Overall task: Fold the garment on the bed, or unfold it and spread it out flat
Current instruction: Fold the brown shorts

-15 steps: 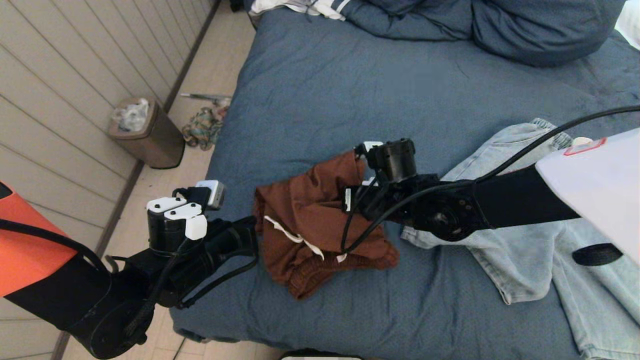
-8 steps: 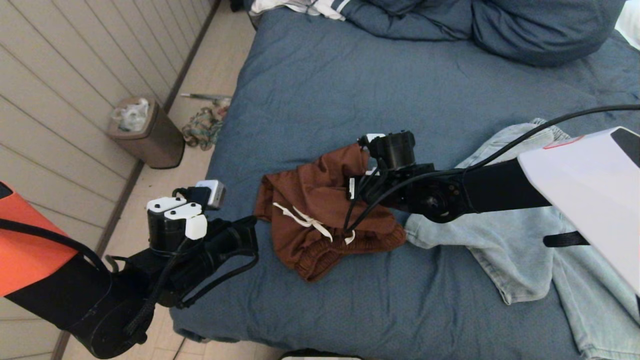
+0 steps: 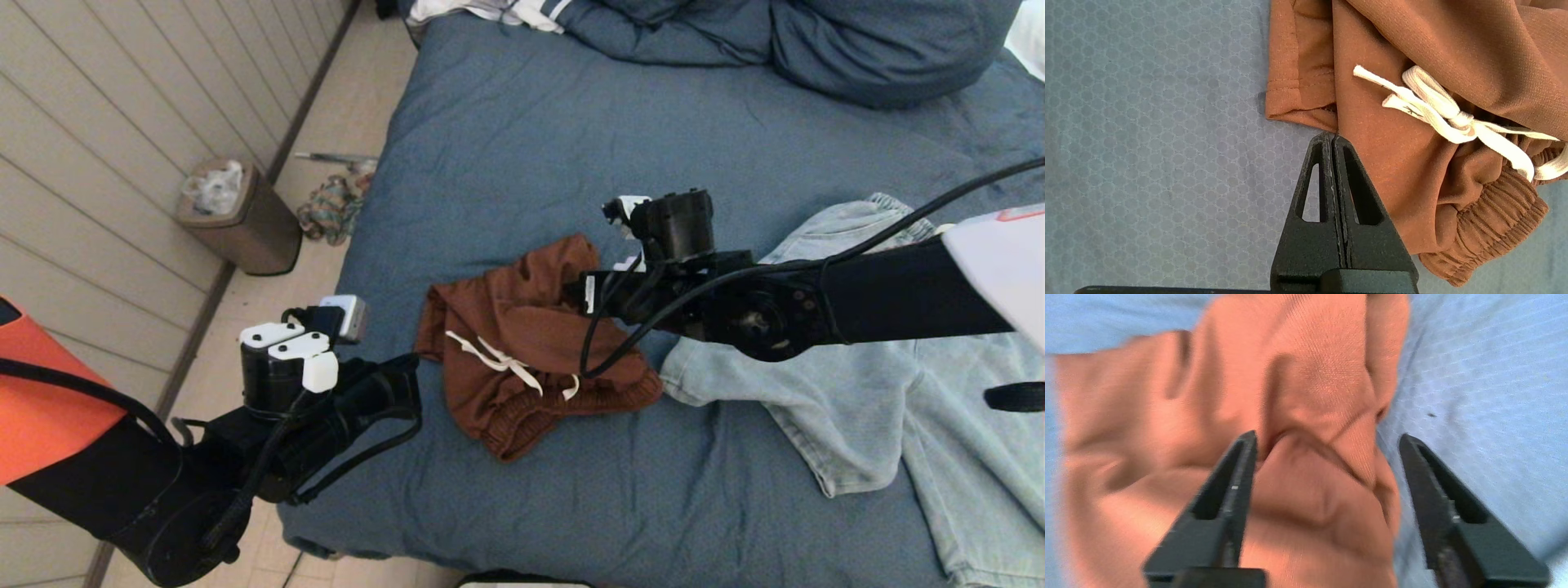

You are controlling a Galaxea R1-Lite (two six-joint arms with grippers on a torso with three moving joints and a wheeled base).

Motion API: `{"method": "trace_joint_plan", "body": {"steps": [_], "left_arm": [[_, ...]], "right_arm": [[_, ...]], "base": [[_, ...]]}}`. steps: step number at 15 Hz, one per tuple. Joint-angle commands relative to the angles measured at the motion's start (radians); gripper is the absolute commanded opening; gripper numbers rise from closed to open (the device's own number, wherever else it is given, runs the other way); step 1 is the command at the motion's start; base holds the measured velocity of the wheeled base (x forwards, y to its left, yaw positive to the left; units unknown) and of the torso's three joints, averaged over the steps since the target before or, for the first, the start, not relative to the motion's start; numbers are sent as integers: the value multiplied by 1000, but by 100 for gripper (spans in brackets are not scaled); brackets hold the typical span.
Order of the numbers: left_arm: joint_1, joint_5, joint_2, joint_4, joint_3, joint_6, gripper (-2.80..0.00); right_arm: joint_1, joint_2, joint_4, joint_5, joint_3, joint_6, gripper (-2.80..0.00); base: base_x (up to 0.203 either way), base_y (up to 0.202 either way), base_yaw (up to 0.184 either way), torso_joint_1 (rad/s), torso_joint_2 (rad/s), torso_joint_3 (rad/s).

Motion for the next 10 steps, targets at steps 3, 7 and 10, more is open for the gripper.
{"method": "trace_joint_plan", "body": {"steps": [3, 7, 10], "left_arm": [[0, 4, -4, -5, 1, -2, -280], [-33, 5, 23, 20, -16, -4, -280], [-101, 21, 10, 156, -127, -6, -280]], "right_arm": [[5, -208, -1, -1, 133, 21, -280], [-48, -387, 1, 19, 367, 52, -280], [-162, -486, -1, 128, 511, 191, -280]], "base": [[0, 0, 0, 0, 0, 0], [0, 0, 0, 0, 0, 0], [0, 0, 0, 0, 0, 0]]}}
